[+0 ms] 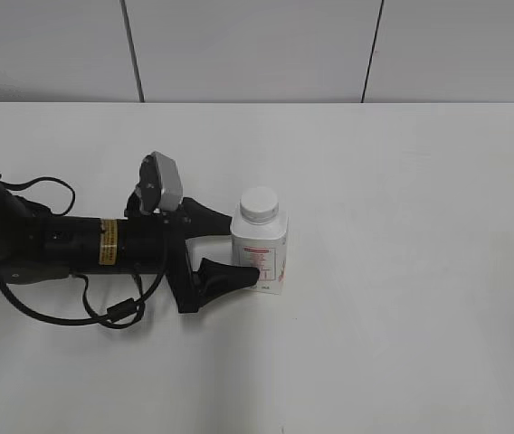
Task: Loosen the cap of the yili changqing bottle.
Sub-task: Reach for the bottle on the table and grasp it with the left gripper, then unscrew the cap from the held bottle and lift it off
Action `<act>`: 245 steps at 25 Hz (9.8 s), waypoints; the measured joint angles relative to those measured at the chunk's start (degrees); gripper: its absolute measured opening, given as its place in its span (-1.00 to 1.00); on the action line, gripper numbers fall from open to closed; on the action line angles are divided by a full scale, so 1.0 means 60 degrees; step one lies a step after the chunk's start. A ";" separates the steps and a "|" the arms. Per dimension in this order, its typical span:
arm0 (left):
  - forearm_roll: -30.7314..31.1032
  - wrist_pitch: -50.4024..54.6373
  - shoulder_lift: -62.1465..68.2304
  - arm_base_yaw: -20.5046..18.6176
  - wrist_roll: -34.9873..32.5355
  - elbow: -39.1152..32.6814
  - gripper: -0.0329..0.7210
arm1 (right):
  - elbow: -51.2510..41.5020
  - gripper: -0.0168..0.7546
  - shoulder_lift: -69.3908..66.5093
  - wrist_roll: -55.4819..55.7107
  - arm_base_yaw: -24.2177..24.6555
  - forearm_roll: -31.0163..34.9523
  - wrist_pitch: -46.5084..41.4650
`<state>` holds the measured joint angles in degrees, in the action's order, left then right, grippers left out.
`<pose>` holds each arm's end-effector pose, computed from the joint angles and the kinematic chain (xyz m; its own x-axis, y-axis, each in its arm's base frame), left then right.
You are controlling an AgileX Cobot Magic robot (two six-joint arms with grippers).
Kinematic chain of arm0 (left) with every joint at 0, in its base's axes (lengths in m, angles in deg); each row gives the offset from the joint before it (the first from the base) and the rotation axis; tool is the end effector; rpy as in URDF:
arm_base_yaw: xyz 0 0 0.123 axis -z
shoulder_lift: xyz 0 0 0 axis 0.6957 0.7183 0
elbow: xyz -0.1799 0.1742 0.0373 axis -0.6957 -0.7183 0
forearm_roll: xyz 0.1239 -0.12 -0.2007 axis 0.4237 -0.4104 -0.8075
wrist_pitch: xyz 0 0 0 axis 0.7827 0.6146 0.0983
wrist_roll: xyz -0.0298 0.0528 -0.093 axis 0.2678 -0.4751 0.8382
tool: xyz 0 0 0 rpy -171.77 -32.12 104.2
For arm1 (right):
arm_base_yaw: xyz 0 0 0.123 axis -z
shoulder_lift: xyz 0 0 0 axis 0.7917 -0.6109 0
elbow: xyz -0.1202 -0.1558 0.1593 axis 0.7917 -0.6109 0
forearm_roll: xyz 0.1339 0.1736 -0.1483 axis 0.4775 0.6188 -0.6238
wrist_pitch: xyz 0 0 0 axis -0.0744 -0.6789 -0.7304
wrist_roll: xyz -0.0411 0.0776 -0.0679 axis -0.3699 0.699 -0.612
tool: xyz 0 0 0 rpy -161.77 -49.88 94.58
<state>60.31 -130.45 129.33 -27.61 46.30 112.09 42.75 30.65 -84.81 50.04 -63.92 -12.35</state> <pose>0.3014 -0.1852 0.0119 -0.1392 0.3227 -0.9362 0.9727 0.2217 -0.0682 0.0517 0.0111 0.2758 -0.4661 -0.0218 -0.8845 -0.1132 0.9929 0.0352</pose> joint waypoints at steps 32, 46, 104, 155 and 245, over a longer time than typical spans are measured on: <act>0.0212 -0.0117 0.0125 0.0572 0.0000 0.0463 0.25 | 0.0000 0.42 0.0000 0.0040 0.0000 0.0010 0.0073; 0.0376 -0.0299 0.0160 0.0572 0.0000 0.0463 0.24 | 0.0823 0.42 -0.3316 0.0040 0.0000 0.0093 0.0783; 0.0872 -0.0431 0.0160 0.0572 0.0000 0.0463 0.24 | 1.0411 0.29 -1.7384 -0.0807 -0.5973 0.0713 -0.1133; 0.0889 -0.0431 0.0160 0.0572 0.0000 0.0463 0.23 | 1.1431 0.05 -1.9766 0.3820 -0.6601 -0.0367 -0.1145; 0.1060 -0.0460 0.0160 0.0572 0.0000 0.0463 0.18 | 1.1362 -0.39 -1.9600 0.3598 -0.6601 -0.0343 -0.1199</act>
<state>66.67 -133.21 130.29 -24.18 46.29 114.87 110.92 -86.95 -63.22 10.43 -65.98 -19.55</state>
